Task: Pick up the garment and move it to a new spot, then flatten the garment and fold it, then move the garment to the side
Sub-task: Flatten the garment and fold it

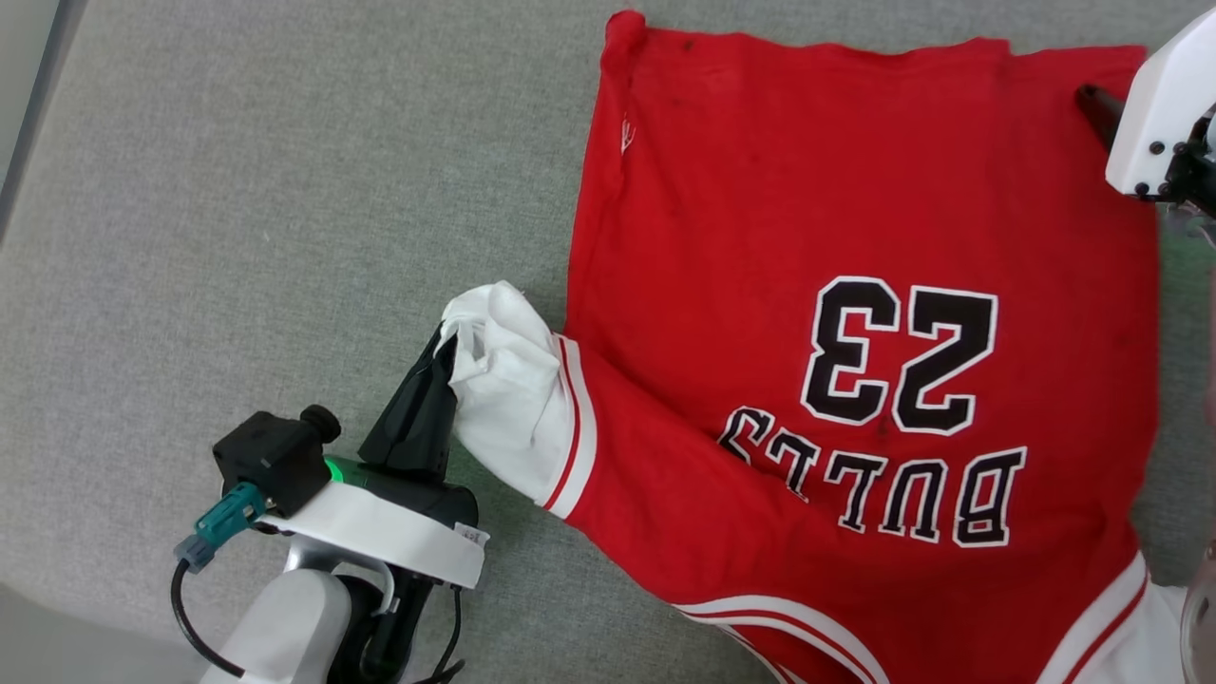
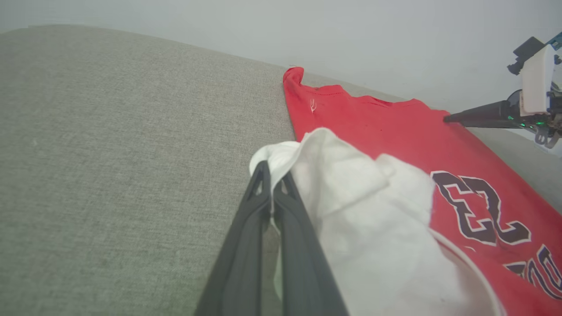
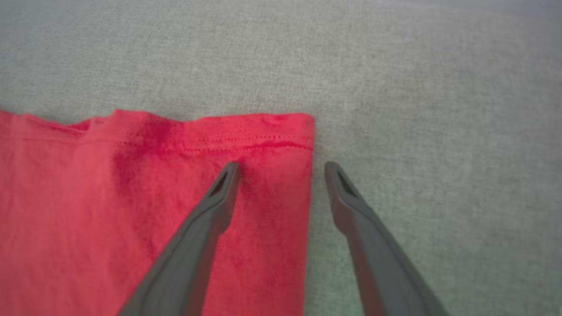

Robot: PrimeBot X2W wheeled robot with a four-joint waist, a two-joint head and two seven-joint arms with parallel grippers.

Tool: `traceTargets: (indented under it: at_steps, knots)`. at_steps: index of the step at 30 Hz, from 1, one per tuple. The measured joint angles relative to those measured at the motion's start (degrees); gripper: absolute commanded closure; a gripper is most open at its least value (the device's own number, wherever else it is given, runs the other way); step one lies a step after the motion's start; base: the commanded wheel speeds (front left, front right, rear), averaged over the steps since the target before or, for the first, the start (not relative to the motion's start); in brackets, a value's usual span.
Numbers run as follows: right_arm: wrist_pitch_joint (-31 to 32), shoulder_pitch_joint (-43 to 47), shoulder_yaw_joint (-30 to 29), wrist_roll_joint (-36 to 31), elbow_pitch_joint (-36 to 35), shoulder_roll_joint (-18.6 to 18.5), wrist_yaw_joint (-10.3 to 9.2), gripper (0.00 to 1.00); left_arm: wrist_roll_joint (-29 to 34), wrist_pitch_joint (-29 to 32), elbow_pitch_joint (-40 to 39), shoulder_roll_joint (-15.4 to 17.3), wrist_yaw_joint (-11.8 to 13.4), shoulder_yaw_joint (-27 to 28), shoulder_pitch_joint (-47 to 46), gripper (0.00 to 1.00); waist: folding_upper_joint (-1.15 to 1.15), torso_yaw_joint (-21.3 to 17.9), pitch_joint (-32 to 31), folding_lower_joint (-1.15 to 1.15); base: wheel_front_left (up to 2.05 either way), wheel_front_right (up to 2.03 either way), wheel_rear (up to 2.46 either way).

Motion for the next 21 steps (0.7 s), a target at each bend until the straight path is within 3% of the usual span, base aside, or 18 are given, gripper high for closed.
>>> traceTargets:
  at_steps: [7, 8, 10, 21]
  knots:
    - [5.39, -2.29, 0.08, -2.24, 5.31, -0.05, -0.01, 0.0, 0.31, -0.41, 0.81, -0.78, -1.0, 0.13, -0.65, 1.0, 0.0, 1.05, 1.86, -0.01, 0.0, 0.0, 0.0]
    - [6.98, -2.56, 0.1, -2.31, 5.98, -0.09, -0.01, 0.48, 0.37, -0.42, 0.97, -0.91, -1.03, 0.22, -0.65, 1.0, 0.0, 1.02, 1.85, -0.01, 0.0, 0.0, 0.0]
    - [9.07, -3.21, 0.15, -2.22, 6.62, -0.05, -0.01, 1.0, 0.38, -0.43, 0.98, -1.16, -1.35, 0.64, -0.74, 1.0, 0.0, 0.96, 1.87, -0.02, 0.0, 0.0, 0.0]
    - [10.45, -2.8, 2.49, -1.2, 6.54, -2.03, 0.02, 1.0, 0.73, -0.51, 3.15, -1.59, -1.49, 1.59, -0.32, 1.0, 0.0, 0.29, -1.72, -0.01, 0.0, 0.0, 0.0]
